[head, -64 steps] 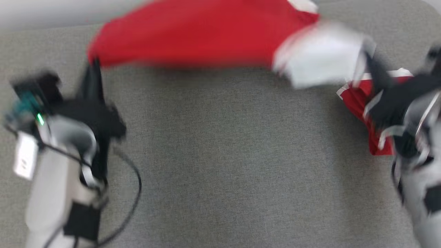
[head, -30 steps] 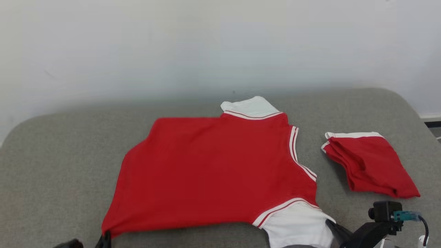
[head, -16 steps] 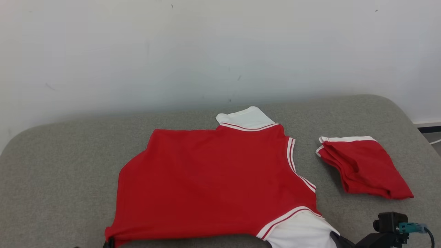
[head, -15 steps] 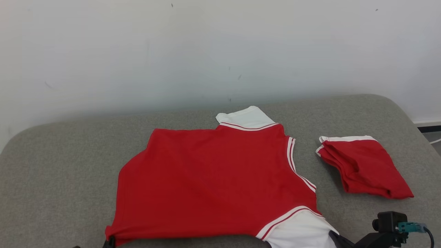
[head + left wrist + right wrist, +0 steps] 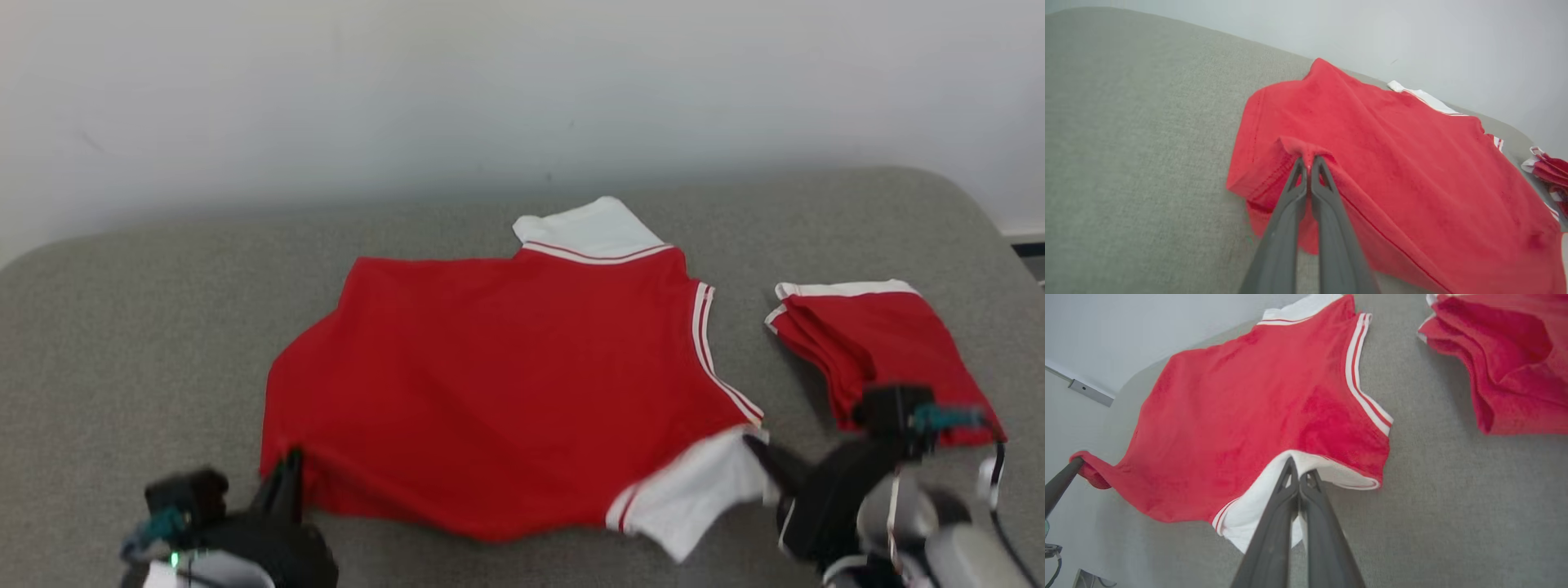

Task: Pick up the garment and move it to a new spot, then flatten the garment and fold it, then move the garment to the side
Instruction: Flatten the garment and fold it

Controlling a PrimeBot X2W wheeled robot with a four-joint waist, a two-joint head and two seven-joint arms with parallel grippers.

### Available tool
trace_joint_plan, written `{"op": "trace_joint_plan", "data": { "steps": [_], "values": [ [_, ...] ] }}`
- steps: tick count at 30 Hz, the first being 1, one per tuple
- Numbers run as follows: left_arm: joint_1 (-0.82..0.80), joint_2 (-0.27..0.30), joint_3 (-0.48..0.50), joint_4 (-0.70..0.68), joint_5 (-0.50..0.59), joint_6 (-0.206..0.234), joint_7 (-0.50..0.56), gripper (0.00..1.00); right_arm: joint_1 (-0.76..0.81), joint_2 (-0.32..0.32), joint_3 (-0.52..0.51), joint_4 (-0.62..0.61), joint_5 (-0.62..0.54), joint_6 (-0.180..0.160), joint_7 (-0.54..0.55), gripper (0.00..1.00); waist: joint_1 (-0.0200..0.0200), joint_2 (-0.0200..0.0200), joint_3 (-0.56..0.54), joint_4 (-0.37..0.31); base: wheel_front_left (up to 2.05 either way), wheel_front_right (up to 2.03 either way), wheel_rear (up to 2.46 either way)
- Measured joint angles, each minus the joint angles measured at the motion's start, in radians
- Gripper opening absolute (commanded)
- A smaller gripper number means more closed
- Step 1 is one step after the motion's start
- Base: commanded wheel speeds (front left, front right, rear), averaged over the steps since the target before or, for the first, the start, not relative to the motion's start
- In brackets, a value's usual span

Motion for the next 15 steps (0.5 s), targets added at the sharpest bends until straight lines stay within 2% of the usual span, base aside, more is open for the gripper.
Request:
{"op": "trace_joint_plan", "data": {
  "steps": [8,12,15],
  "values": [
    [-0.243,0.025,0.012,-0.023,0.024,0.01,0.074,0.0,-0.308,-0.033,0.0,0.023,-0.033,0.018,0.051,0.0,0.0002,0.0001,0.105,0.008,0.0,0.0,0.0],
    [-0.388,0.061,0.016,0.029,0.038,0.01,0.126,0.0,-0.561,-0.004,0.032,0.184,-0.032,0.026,0.095,0.0,0.0003,0.0002,0.16,0.005,0.0,0.0,0.0],
    [-0.589,0.091,0.015,0.073,0.07,0.012,0.141,0.0,-0.834,0.027,0.005,0.312,-0.058,0.025,0.051,0.0,0.0006,0.0003,0.189,-0.008,0.0,0.0,0.0]
  ]
}}
